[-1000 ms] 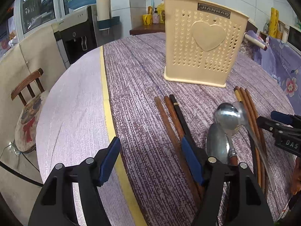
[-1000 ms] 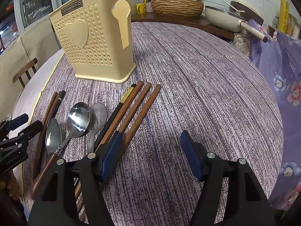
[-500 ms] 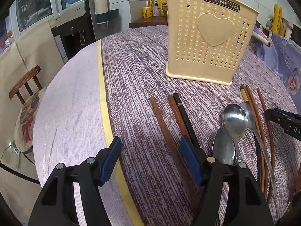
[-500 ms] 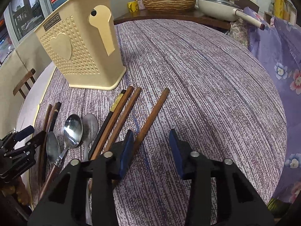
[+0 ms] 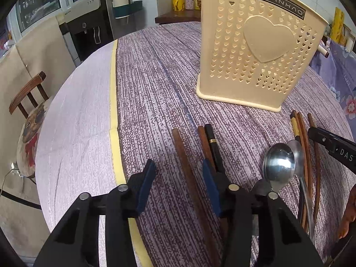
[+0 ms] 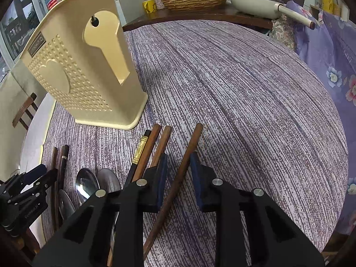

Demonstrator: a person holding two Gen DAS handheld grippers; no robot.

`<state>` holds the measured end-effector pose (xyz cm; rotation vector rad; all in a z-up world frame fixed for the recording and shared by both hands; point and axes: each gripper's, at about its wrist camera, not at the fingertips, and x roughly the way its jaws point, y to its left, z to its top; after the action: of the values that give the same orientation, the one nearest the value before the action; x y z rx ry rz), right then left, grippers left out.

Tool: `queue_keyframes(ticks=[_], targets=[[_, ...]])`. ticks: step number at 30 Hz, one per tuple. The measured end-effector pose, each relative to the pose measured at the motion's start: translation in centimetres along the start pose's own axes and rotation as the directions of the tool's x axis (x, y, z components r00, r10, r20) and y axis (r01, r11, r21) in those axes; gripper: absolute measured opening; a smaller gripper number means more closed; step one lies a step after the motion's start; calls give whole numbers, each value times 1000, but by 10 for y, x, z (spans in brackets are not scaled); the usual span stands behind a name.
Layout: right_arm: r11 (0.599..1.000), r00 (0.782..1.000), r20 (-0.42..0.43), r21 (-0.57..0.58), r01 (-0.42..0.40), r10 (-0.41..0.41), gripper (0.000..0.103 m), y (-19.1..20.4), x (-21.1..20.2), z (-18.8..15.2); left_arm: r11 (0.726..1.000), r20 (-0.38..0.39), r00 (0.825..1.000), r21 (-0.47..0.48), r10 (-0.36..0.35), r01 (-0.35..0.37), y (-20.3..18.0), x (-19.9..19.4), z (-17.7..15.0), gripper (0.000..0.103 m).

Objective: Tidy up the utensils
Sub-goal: 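Move the left tool toward the chopsticks while the right tool approaches another chopstick, then close the left gripper on a wooden chopstick while the right gripper closes on another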

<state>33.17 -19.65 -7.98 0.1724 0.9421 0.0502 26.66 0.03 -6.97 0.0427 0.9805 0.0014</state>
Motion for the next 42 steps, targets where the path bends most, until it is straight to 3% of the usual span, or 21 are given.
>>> queue_keyframes(ticks=[14, 17, 20, 21, 34, 42], targets=[[999, 999, 38, -24, 34, -33, 19, 9, -3, -10, 1000, 37, 999, 7, 14, -14, -10, 1, -2, 37], [999, 998, 47, -14, 35, -34, 13, 9, -4, -13, 1000, 51, 999, 4, 17, -17, -13, -1, -5, 30], [1000, 998, 50, -6, 26, -26, 12, 7, -4, -12, 999, 61, 997, -1, 39, -39, -13, -1, -5, 12], [1000, 998, 52, -3, 24, -23, 12, 6, -3, -11, 999, 60, 997, -7, 39, -39, -12, -1, -4, 10], [1000, 999, 51, 6, -13, 12, 9, 4, 0, -3, 999, 57, 998, -43, -10, 12, -2, 4, 3, 9], [991, 992, 51, 55, -122, 119, 8, -6, 0, 2, 992, 60, 994, -88, -89, 94, 8, 7, 9, 8]])
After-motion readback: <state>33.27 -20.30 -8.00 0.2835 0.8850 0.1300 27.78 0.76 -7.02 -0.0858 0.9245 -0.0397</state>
